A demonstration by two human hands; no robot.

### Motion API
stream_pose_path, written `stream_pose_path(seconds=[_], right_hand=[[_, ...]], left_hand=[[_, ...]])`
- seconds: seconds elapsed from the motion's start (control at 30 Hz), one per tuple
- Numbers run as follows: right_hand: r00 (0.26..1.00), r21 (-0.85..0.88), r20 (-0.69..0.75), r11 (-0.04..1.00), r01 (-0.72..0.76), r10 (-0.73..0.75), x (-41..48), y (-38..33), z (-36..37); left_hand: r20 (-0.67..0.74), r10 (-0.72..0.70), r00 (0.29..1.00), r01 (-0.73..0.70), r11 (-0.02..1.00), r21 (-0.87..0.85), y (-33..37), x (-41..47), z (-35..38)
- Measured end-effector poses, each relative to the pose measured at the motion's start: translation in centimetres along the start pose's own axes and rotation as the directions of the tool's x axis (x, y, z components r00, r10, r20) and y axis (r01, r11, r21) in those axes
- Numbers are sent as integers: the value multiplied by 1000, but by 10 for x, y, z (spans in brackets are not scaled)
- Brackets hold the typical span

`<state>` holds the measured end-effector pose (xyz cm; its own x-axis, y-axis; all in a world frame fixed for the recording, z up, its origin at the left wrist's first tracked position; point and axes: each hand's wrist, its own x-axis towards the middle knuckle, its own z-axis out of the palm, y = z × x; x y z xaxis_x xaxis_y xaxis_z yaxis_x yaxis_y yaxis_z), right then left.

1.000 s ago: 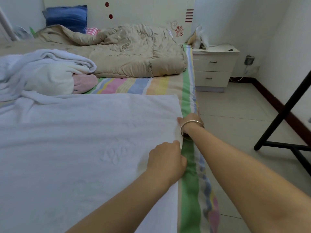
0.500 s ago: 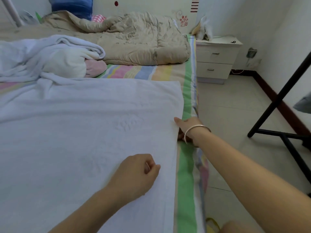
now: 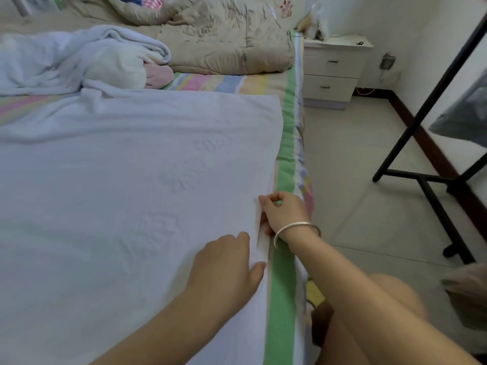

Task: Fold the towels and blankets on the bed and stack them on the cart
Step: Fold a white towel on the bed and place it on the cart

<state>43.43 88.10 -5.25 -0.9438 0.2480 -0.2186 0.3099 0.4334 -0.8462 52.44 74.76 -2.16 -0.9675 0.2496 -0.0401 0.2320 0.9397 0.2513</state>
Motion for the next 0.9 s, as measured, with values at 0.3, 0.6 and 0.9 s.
stream_pose_path(seconds=[0.3,0.6,0.9], right_hand=[[1000,-48,7,999,11,-11,-32,5,-1],[1000,73,8,997,-3,2,-43,18,-10],[970,26,241,1000,-11,4,-123,27,-18]], left_hand=[[19,162,987,-160,984,-72,1,-14,-1],[7,130,992,-119,930,-349,-5,-31,9],[363,113,925,-11,962,-273,-20,-94,-12]])
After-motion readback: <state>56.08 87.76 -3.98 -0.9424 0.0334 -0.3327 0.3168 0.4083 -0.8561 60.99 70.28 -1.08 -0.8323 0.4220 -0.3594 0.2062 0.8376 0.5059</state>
